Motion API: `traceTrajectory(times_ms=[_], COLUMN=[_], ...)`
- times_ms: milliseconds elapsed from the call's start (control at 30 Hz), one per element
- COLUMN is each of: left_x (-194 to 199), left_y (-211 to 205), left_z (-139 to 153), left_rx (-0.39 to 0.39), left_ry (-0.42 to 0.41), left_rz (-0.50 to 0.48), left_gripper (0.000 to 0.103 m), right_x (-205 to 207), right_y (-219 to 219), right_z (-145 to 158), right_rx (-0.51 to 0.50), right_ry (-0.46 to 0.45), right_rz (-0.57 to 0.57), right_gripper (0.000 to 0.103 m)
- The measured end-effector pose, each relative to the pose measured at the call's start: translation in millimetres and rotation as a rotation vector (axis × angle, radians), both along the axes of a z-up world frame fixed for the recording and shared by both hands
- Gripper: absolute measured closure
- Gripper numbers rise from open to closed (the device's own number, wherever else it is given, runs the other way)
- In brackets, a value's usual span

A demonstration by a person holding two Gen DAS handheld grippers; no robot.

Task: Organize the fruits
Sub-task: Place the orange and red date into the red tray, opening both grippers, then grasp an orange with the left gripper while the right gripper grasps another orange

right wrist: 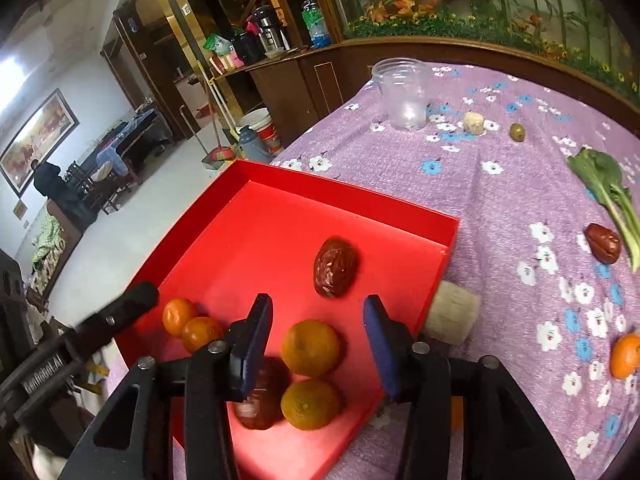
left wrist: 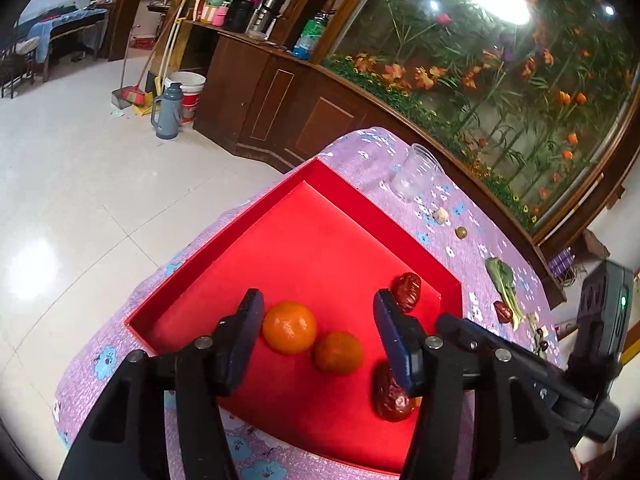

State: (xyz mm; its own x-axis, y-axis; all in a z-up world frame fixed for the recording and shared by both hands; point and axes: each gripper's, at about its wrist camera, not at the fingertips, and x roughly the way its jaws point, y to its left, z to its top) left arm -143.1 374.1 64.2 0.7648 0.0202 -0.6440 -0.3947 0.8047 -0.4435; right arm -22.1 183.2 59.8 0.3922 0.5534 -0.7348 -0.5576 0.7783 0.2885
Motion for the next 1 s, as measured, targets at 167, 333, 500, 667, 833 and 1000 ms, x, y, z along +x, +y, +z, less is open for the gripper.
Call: traceTrajectory(times_ms=[167,333,500,667,833,1000], left_x=[-4,-7,-10,-3,2,16], left_y=[-12,-30,-50,-73,-96,-142], left_z=[11,26,36,36,36,30], left_rx=[0.014,0.042,0.063,0.073,0.092,0.124], left_ry=[-0.014,-0.032,-0.048,-0.037,-0.024,-0.007], left_rz=[-0.006,-0.030,-0.057,-0.106,-0.162,-0.310], left_gripper=[0.046,0.040,0.039,0.037,0.037,0.037], right_x=[-14,-25,-21,-13,-14,-8], right_y=[-12,-40,-92,-144,-180,-218], right_z=[7,15,15,9,1,-9], right_rx=[-0.051,-0.045,-0.022,0.004,0.019,0.019], right_ry=[-0.066,-0.098,-0.089,-0.048,-0.023,-0.004], right_rz=[-0.013,-0.044,-0.133,-0.237,-0.294,-0.369], right_gripper=[0.046,0.045,0.045,0.045,0.045,0.045])
